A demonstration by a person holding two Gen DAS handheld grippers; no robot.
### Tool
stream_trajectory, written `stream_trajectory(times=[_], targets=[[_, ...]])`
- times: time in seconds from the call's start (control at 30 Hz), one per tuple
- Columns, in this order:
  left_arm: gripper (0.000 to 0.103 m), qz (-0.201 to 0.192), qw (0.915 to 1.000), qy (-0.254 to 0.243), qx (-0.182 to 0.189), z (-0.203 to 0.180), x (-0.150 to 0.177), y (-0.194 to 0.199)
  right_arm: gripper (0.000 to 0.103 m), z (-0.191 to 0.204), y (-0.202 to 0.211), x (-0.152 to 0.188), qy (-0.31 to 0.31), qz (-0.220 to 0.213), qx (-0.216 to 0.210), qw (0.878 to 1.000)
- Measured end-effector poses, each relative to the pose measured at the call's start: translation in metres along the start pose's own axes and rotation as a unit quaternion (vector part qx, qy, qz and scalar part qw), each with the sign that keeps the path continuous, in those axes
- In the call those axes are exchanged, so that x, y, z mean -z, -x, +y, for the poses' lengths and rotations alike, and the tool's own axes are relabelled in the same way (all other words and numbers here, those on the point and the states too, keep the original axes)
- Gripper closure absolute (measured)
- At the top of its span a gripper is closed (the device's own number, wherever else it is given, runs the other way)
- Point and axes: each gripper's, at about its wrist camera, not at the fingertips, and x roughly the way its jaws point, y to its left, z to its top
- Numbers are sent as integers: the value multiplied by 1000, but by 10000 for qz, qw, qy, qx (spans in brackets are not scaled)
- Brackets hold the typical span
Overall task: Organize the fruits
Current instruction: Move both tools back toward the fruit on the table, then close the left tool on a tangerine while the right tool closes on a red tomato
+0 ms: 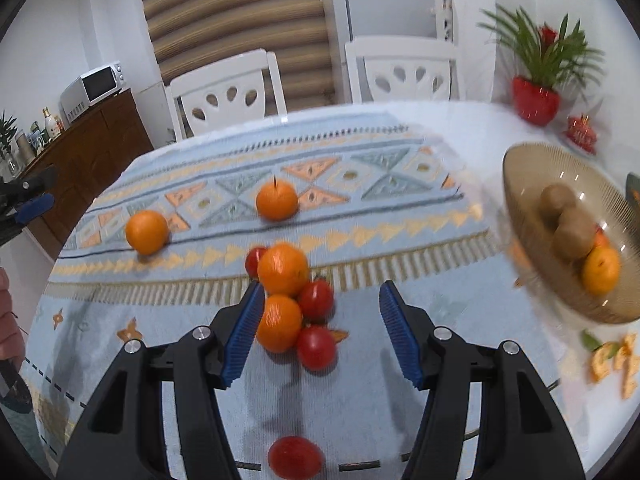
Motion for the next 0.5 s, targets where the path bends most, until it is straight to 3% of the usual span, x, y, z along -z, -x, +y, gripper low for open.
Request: stream_trajectory(times=[0.3,0.5], targets=[[23,722,9969,317,47,13,27,-62,48,-14,-16,32,248,428,-110,9987],[24,1441,9860,-510,670,-50,66,-87,53,-3,-28,38,578,653,-262,9958]])
